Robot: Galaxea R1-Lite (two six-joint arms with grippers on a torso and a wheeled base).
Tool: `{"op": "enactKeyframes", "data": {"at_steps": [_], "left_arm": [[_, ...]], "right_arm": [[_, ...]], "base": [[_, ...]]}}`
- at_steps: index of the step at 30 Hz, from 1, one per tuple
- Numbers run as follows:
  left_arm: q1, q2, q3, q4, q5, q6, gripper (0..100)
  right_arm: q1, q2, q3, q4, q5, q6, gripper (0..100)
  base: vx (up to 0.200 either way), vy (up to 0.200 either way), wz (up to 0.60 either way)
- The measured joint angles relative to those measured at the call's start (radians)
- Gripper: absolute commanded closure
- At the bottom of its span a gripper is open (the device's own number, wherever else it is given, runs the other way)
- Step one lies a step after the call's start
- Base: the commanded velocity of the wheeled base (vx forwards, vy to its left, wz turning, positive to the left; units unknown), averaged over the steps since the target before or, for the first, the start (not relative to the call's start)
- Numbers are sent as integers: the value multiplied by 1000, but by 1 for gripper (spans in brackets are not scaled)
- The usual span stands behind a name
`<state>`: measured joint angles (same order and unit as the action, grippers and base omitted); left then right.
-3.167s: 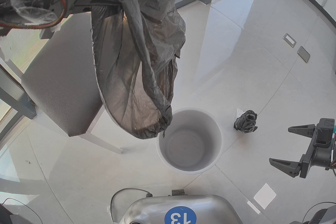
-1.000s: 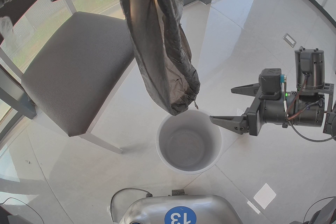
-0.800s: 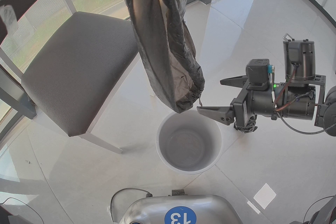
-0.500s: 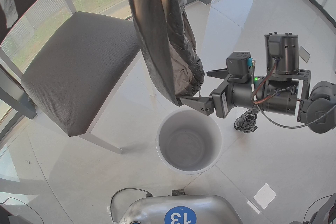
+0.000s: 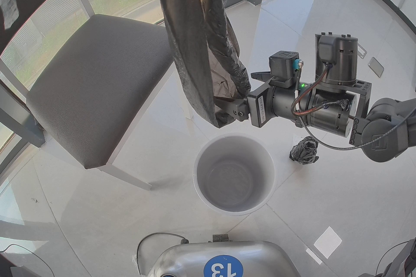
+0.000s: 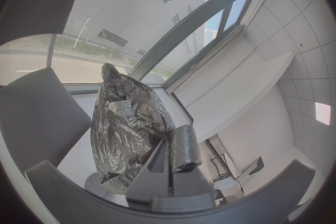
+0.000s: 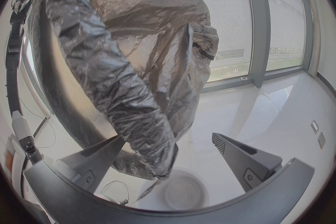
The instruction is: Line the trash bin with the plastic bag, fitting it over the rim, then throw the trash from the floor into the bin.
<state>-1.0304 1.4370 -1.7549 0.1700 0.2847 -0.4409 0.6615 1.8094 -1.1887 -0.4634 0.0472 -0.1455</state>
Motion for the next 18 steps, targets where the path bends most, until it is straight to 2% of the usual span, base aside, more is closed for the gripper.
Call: {"op": "enactKeyframes", "data": {"at_steps": [1,2,8,18], "left_arm": [[0,0,0,0,0,0,100],[0,0,-1,0,0,0,100],[0,-1,-1,0,0,-11,100],[7,-4,19,5,0,-31,100]], "right_arm": [[2,3,0,-1,0,1,0],[3,5,1,-3,1,1,100],[23,20,1,-11,-3,43,100],[68,14,71,-11,-78,61,100]], "base": [[0,0,0],[0,0,0],[0,0,0],[0,0,0]]}}
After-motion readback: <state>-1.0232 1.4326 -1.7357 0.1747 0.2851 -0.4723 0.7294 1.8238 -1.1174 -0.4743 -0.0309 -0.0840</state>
